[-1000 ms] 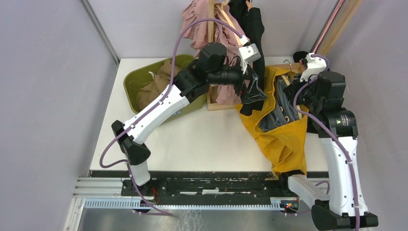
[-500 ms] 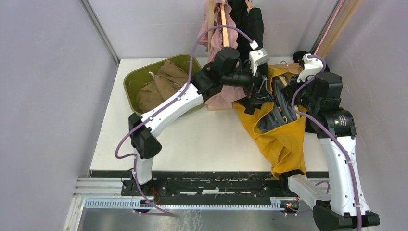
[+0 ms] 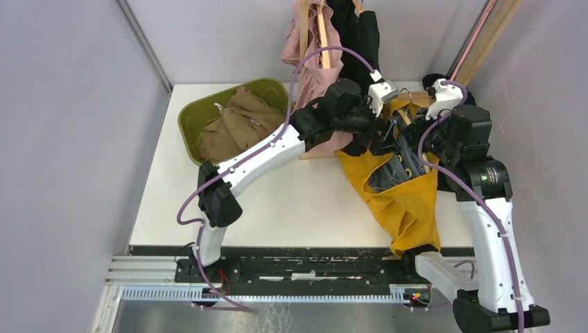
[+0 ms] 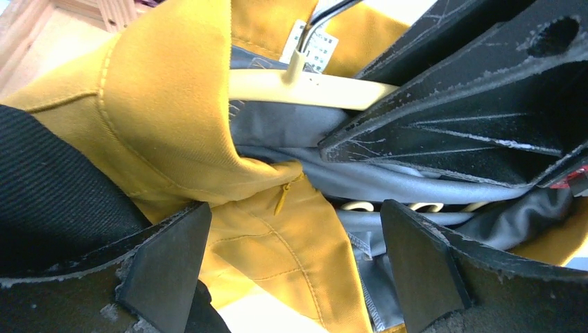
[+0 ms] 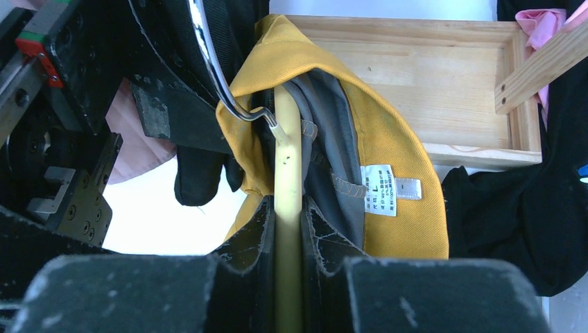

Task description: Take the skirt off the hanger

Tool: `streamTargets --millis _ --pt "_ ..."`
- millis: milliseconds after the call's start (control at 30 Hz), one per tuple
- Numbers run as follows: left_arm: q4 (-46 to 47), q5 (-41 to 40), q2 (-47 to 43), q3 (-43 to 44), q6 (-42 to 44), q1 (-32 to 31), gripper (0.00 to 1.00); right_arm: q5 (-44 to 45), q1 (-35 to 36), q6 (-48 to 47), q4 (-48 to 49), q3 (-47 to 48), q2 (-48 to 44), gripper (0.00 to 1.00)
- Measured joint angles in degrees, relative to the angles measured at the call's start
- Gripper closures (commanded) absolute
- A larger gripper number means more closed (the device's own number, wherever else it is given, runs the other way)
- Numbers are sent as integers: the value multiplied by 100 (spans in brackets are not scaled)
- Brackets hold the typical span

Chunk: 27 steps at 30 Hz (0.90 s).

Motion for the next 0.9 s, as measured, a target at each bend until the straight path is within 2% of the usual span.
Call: streamTargets --millis 133,467,900 --pt "-72 -275 -9 39 9 -37 1 4 24 4 7 2 0 99" --pt "-608 -1753 -568 31 245 -249 1 -90 76 35 -70 0 -94 99" --pt "-599 -1926 -433 385 245 -289 1 -195 131 48 -129 -11 -201 99"
